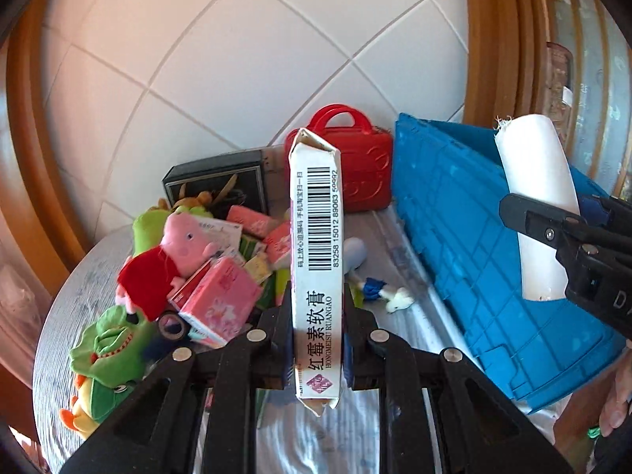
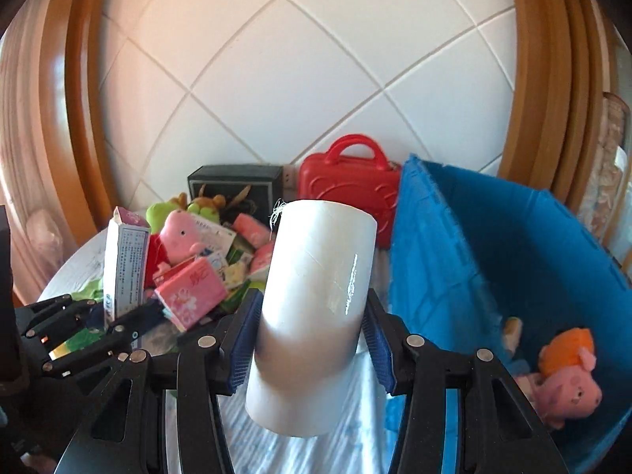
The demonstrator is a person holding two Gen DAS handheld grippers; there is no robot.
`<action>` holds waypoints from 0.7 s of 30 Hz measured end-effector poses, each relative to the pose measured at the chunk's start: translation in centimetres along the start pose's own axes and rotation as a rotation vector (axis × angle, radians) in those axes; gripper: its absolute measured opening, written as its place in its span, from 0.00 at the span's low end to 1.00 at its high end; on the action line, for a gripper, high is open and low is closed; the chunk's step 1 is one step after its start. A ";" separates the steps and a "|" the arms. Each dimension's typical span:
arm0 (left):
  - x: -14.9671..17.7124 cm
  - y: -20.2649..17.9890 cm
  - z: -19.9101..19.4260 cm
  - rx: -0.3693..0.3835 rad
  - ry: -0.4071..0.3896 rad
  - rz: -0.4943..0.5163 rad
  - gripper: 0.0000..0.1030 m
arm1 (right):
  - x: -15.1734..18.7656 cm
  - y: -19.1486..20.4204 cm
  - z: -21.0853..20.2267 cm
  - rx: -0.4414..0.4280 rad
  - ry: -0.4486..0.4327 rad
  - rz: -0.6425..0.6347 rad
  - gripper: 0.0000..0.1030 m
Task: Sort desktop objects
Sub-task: 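Carry the ointment box with the left tool while the right tool carries the lint roller over the crate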
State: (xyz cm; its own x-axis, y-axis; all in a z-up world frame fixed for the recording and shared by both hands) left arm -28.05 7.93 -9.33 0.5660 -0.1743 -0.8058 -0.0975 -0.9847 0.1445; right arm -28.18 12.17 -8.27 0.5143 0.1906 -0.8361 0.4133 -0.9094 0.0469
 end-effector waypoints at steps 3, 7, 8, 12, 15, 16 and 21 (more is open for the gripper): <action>-2.3 -4.8 -1.3 0.053 -0.031 0.031 0.17 | -1.3 -3.9 -3.5 0.050 -0.047 0.016 0.48; -5.5 -11.8 -3.1 0.126 -0.068 0.072 0.17 | -2.6 -10.0 -8.0 0.124 -0.087 0.036 0.48; -6.3 -13.9 -3.5 0.144 -0.074 0.086 0.17 | -2.8 -11.8 -9.0 0.150 -0.088 0.038 0.48; -8.7 -21.2 -4.3 0.200 -0.061 0.149 0.17 | -3.1 -18.8 -12.0 0.230 -0.072 0.055 0.48; -10.0 -25.6 -3.9 0.193 -0.043 0.197 0.17 | -2.9 -23.6 -12.9 0.261 -0.038 0.083 0.48; -10.1 -26.8 -3.8 0.198 -0.031 0.210 0.17 | -2.7 -25.1 -13.1 0.269 -0.020 0.091 0.48; -9.6 -32.2 -3.0 0.202 0.040 0.257 0.17 | -0.2 -30.8 -12.7 0.308 0.077 0.107 0.48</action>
Point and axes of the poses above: each gripper's, at about its wrist camera, not at the fingertips, and z roughly the way its jaws point, y to its left, x to its underside, the point moved 10 cm from there along z, roughly the way its jaws point, and after that the axes turned 13 degrees about -x, right-handed, at the moved point
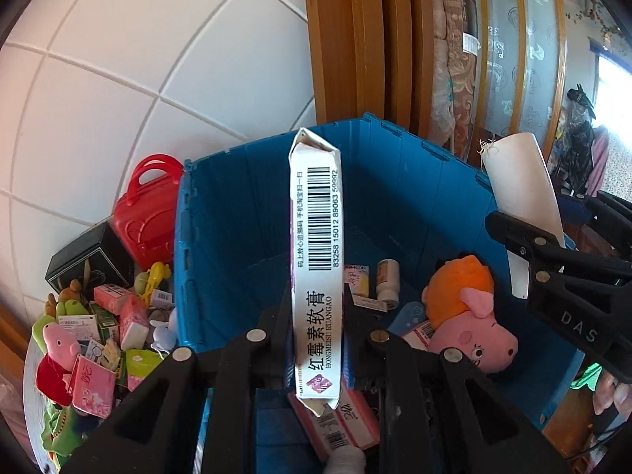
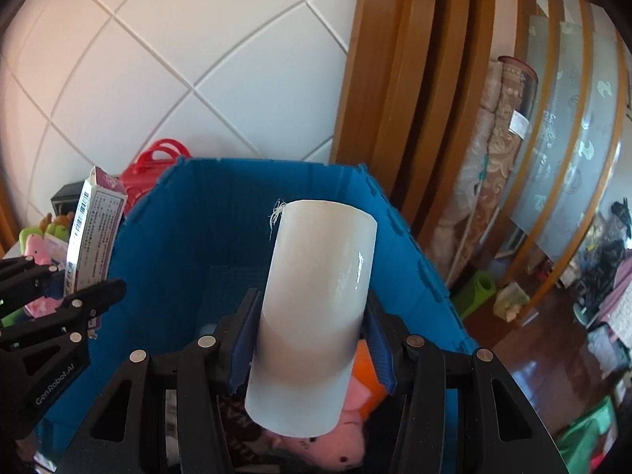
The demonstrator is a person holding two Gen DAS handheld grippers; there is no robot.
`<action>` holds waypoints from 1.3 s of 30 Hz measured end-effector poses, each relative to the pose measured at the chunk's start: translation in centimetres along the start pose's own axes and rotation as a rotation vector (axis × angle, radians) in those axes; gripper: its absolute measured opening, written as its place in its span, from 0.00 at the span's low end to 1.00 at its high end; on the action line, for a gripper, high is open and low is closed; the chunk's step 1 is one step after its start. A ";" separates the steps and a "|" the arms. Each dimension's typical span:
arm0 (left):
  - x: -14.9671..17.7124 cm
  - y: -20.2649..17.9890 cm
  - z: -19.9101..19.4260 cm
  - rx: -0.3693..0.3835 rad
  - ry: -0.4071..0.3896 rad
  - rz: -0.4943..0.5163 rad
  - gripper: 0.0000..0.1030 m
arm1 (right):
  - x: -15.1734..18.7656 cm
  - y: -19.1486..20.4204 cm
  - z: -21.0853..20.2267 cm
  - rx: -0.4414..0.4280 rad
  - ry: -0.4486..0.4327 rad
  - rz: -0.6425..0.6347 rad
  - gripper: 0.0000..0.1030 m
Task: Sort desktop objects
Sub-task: 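Carry the ointment box with the left tool while the right tool carries the lint roller over the crate, then open both tools to drop the ointment box and lint roller into the crate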
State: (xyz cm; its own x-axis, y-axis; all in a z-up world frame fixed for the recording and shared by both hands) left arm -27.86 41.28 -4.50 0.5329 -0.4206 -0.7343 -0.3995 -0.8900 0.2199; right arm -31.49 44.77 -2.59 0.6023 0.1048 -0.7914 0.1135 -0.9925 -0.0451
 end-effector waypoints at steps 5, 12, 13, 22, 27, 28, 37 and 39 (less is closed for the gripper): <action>1.3 -3.0 1.5 -0.016 0.056 0.053 0.17 | 1.9 -2.9 1.4 0.013 0.046 -0.010 0.48; 3.6 -3.9 2.7 -0.059 0.133 0.108 0.25 | 4.0 -3.8 2.5 0.028 0.094 -0.063 0.48; 3.8 -3.9 2.7 -0.067 0.140 0.114 0.28 | 4.2 -3.8 2.6 0.030 0.098 -0.074 0.48; 4.9 -3.5 1.1 -0.085 0.121 0.135 0.58 | 5.3 -4.2 2.9 0.051 0.107 -0.118 0.56; 5.3 -3.1 -0.4 -0.048 0.103 0.120 0.58 | 5.2 -4.1 2.1 0.054 0.088 -0.119 0.94; 5.3 -2.9 -0.7 -0.044 0.095 0.114 0.58 | 5.1 -4.1 1.9 0.060 0.083 -0.120 0.98; 5.9 -0.1 -4.7 -0.031 -0.001 0.037 0.58 | 5.5 -2.7 -1.6 0.080 0.036 -0.160 1.00; 6.1 0.7 -5.6 -0.036 -0.028 0.021 0.58 | 5.6 -2.0 -2.4 0.071 0.024 -0.166 1.00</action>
Point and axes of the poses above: each gripper's, at about its wrist camera, not at the fingertips, and z roughly the way its jaws point, y to its left, x to its underside, the point moved 10 cm from there along z, roughly the way its jaws point, and after that the axes turned 13 degrees about -x, right-handed, at the moved point
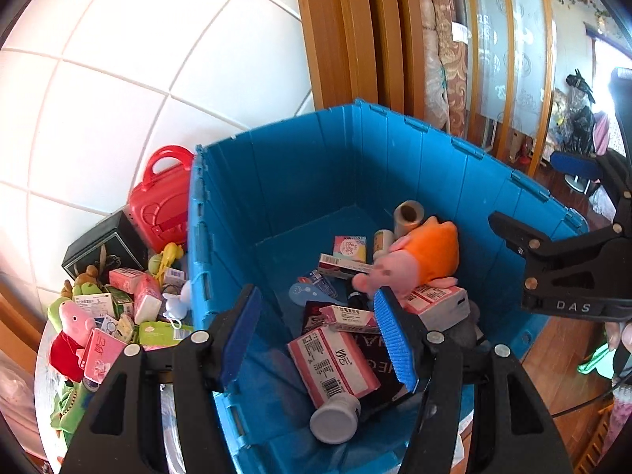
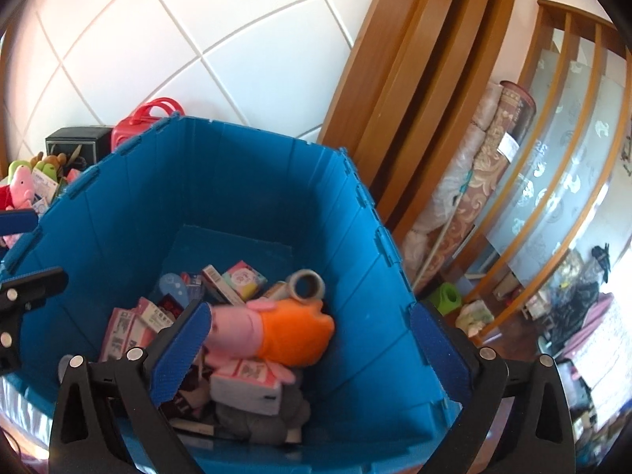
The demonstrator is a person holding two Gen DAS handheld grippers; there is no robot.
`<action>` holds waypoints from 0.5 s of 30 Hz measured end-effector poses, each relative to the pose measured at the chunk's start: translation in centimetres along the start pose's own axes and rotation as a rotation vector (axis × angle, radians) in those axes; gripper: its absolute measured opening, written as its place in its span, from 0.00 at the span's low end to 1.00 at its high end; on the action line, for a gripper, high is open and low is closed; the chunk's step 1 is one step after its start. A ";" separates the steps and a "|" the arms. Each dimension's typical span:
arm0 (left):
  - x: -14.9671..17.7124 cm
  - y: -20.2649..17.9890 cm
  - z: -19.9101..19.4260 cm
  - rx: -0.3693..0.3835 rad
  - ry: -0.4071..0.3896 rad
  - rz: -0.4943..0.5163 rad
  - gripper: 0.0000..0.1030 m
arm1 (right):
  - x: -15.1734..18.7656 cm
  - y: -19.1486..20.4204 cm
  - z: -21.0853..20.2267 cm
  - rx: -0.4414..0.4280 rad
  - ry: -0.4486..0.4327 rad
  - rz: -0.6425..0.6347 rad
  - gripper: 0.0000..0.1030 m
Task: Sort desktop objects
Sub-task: 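Open both tools to drop the ointment box and lint roller into the crate, then move both tools back over the pile on the table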
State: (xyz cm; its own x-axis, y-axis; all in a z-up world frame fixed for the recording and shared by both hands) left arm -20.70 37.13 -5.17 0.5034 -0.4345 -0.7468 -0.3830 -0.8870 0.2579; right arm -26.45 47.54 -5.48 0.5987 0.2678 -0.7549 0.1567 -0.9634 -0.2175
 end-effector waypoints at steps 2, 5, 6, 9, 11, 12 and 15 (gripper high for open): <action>0.2 1.0 -0.8 0.004 -0.018 -0.032 0.58 | 0.0 0.7 -0.9 -0.009 -0.019 0.000 1.00; 0.7 2.7 -1.5 0.007 -0.029 -0.078 0.58 | -0.1 2.1 -2.0 -0.033 -0.047 0.002 1.00; 0.9 3.2 -1.7 0.004 -0.033 -0.088 0.58 | -0.2 2.6 -2.3 -0.042 -0.054 0.001 1.00; 1.7 5.1 -2.0 -0.016 -0.041 -0.121 0.58 | -0.7 4.4 -3.2 -0.068 -0.079 -0.002 1.00; 2.4 6.7 -2.2 -0.027 -0.047 -0.147 0.58 | -1.2 5.8 -3.7 -0.092 -0.094 -0.010 1.00; 2.8 7.5 -2.3 -0.031 -0.048 -0.162 0.58 | -1.4 6.6 -3.8 -0.106 -0.100 -0.014 1.00; 4.0 10.4 -2.4 -0.050 -0.049 -0.210 0.58 | -2.2 9.3 -4.1 -0.146 -0.115 -0.031 1.00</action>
Point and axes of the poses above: each gripper's, at about its wrist camera, not at the fingertips, and z roughly the way its jaws point, y to its left, x to its underside, the point moved 10 cm from there along z, roughly the way its jaws point, and after that the axes turned 13 degrees about -x, right-handed, at the moved point
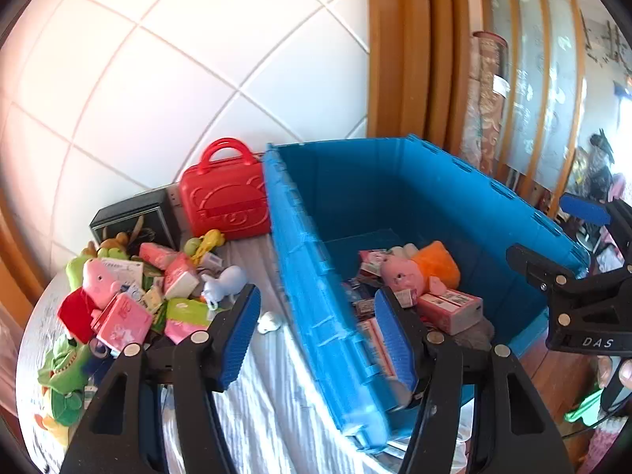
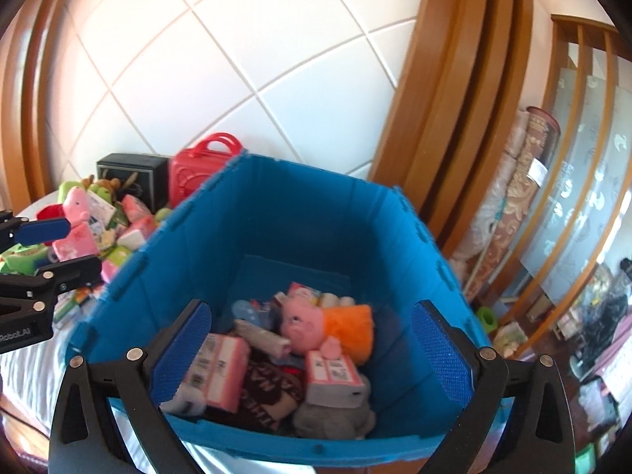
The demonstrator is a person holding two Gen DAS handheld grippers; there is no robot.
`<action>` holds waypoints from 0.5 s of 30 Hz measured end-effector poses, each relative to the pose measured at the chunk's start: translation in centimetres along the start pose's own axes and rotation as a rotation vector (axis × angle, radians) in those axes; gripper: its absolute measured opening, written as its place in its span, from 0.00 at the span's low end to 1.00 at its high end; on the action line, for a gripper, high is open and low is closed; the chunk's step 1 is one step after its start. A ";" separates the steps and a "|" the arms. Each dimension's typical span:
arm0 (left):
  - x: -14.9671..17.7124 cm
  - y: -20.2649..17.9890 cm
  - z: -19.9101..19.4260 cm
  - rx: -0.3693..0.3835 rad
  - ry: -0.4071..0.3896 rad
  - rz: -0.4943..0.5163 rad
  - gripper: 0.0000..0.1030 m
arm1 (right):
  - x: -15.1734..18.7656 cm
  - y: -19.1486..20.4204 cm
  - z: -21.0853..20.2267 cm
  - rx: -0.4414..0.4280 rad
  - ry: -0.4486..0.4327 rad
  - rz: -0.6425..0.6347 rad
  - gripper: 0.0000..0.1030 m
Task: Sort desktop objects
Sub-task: 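Move both tools back over the pile on the table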
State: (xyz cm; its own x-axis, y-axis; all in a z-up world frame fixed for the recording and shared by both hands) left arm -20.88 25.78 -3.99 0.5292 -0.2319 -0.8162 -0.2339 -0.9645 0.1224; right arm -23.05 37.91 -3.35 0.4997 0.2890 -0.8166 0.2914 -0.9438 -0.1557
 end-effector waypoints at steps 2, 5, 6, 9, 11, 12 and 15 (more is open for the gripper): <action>0.6 2.3 0.0 -0.029 -0.005 -0.024 0.58 | -0.4 2.0 0.3 -0.025 -0.007 -0.010 1.00; 1.7 6.0 0.4 -0.077 0.011 -0.051 0.58 | -1.1 5.1 1.3 -0.073 -0.011 -0.014 1.00; 2.2 7.4 0.7 -0.093 0.020 -0.066 0.58 | -1.4 6.0 1.8 -0.088 -0.009 -0.016 1.00; 3.7 12.2 1.8 -0.148 0.056 -0.126 0.58 | -2.6 9.8 3.2 -0.146 -0.005 -0.036 1.00; 4.9 15.5 2.6 -0.183 0.084 -0.165 0.58 | -3.4 12.8 4.1 -0.187 -0.008 -0.060 1.00; 5.5 17.1 3.0 -0.199 0.098 -0.182 0.58 | -3.8 14.4 4.6 -0.208 -0.010 -0.072 1.00; 8.0 22.1 4.5 -0.244 0.158 -0.227 0.58 | -4.5 19.6 6.2 -0.285 -0.001 -0.108 1.00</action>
State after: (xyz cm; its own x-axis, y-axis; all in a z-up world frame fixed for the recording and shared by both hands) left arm -25.49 3.13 -10.38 0.6688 -0.0070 -0.7434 0.0955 -0.9909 0.0952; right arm -24.64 17.12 -6.18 0.4526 0.3852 -0.8042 0.5602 -0.8245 -0.0796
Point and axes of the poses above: each gripper's, at about its wrist camera, not at the fingertips, and z roughly the way its jaws point, y to its left, x to its underside, the point moved 10 cm from there along z, roughly the way its jaws point, and after that the axes turned 13 degrees about -x, right-handed, at the moved point
